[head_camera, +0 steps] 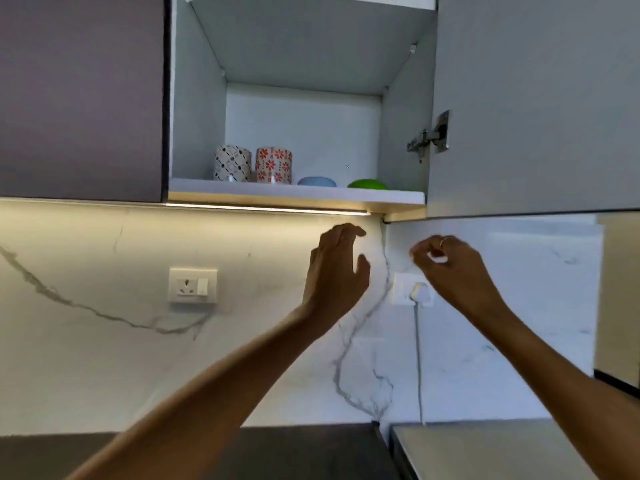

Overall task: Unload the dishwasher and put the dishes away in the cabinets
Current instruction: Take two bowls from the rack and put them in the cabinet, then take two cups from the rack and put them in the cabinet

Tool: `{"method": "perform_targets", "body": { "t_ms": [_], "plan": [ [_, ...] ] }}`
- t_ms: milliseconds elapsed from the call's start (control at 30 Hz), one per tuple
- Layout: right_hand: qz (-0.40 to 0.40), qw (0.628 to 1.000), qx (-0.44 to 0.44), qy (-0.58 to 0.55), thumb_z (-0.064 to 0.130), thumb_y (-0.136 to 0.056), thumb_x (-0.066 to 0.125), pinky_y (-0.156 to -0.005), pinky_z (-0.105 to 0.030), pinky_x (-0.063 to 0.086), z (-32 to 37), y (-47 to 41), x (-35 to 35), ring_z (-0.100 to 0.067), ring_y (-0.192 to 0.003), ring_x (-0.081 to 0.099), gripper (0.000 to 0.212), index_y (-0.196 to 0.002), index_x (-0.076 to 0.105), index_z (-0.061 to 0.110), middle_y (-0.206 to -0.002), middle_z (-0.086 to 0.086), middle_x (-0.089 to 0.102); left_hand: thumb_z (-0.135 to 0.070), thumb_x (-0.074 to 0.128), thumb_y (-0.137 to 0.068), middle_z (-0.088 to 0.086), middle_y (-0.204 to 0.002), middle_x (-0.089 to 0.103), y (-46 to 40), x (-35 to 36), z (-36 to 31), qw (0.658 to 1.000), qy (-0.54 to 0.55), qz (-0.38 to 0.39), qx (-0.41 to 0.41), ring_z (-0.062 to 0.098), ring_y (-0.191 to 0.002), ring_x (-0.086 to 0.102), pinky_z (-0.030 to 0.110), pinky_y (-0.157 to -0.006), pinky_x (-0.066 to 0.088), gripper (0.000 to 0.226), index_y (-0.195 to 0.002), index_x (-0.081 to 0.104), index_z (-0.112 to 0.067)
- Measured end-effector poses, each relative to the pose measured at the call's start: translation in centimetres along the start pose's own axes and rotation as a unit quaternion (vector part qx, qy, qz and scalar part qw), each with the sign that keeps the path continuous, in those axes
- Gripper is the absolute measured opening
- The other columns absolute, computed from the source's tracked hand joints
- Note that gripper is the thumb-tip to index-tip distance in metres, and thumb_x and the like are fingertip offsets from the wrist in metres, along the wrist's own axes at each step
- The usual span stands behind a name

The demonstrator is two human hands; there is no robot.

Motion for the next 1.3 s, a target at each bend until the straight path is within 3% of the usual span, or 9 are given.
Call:
{"method": "perform_targets", "body": {
  "t_ms": [133,233,433,600,800,1000,1167,1300],
  "plan": [
    [0.031,0.994,0.099,0.014,0.019,-0.087,0.063,-0.079,-0.017,0.037,-4.7,9.3,-0.5,-0.019,-0.094,0.058,0.010,-0.090,0.069,0.011,-0.098,-0.008,0.064,-0.013,0.049,-0.084,-0.003,-0.119,0.057,9.6,1.7,-3.3,0.995,0.053,0.086,-0.003,0.015,-0.113,0.049,0.025,-0.089,0.036,0.031,-0.114,0.058,-0.018],
    [0.067,0.982,0.174,0.022,0.018,-0.087,0.062,-0.083,-0.018,0.037,-7.4,17.3,-1.7,-0.013,-0.096,0.056,0.009,-0.093,0.068,0.013,-0.102,-0.004,0.063,-0.010,0.048,-0.083,-0.006,-0.120,0.056,17.3,3.7,-6.6,0.976,0.083,0.199,0.004,0.013,-0.114,0.049,0.027,-0.092,0.038,0.033,-0.113,0.058,-0.019],
    [0.109,0.947,0.295,0.068,0.019,-0.088,0.059,-0.077,-0.013,0.034,-11.1,31.6,-8.9,-0.005,-0.088,0.053,0.014,-0.098,0.068,0.014,-0.101,0.000,0.065,-0.018,0.052,-0.089,-0.012,-0.136,0.042,30.3,8.5,-15.9,0.892,0.124,0.434,0.024,0.010,-0.129,0.036,0.028,-0.104,0.029,0.038,-0.126,0.048,-0.026],
    [0.114,0.911,0.377,0.123,0.021,-0.088,0.059,-0.078,-0.020,0.038,-14.7,39.4,-17.0,-0.018,-0.096,0.059,0.016,-0.098,0.068,0.013,-0.103,-0.004,0.067,-0.029,0.055,-0.089,-0.010,-0.145,0.031,36.7,12.3,-25.0,0.806,0.148,0.571,0.053,0.016,-0.137,0.024,0.032,-0.110,0.025,0.047,-0.134,0.040,-0.026],
    [0.076,0.879,0.441,0.164,0.019,-0.089,0.056,-0.082,-0.030,0.048,-18.5,44.1,-25.1,-0.022,-0.092,0.063,0.019,-0.100,0.068,0.009,-0.100,-0.009,0.069,-0.031,0.055,-0.091,-0.005,-0.149,0.027,39.7,15.8,-33.4,0.762,0.151,0.618,0.124,0.021,-0.139,0.021,0.037,-0.111,0.024,0.052,-0.139,0.037,-0.023],
    [0.045,0.845,0.505,0.168,0.018,-0.091,0.054,-0.073,-0.028,0.048,-24.3,48.6,-31.7,-0.023,-0.087,0.064,0.021,-0.099,0.068,0.005,-0.094,-0.008,0.069,-0.029,0.057,-0.091,0.000,-0.146,0.034,41.0,21.0,-38.9,0.748,0.173,0.631,0.113,0.020,-0.137,0.025,0.041,-0.112,0.024,0.051,-0.138,0.040,-0.018],
    [0.061,0.807,0.569,0.147,0.017,-0.091,0.053,-0.074,-0.028,0.046,-29.8,55.5,-34.8,-0.019,-0.088,0.060,0.020,-0.100,0.068,0.007,-0.097,-0.006,0.067,-0.026,0.057,-0.091,0.002,-0.146,0.036,45.9,25.2,-42.5,0.724,0.170,0.656,0.128,0.019,-0.137,0.026,0.040,-0.114,0.024,0.049,-0.137,0.042,-0.015],
    [0.087,0.771,0.617,0.129,0.016,-0.092,0.053,-0.073,-0.025,0.042,-34.1,61.4,-35.8,-0.016,-0.087,0.056,0.021,-0.104,0.066,0.005,-0.101,-0.008,0.066,-0.025,0.057,-0.090,0.001,-0.143,0.038,51.6,28.4,-44.8,0.678,0.155,0.708,0.123,0.020,-0.136,0.028,0.043,-0.113,0.026,0.048,-0.136,0.044,-0.015]
  ]
}}
Point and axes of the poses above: each hand's wrist, its own y-axis away from the middle knuckle, its own x-axis out of the palm, z = x × y, the point moved 7 cm from there along -y, towards the middle knuckle
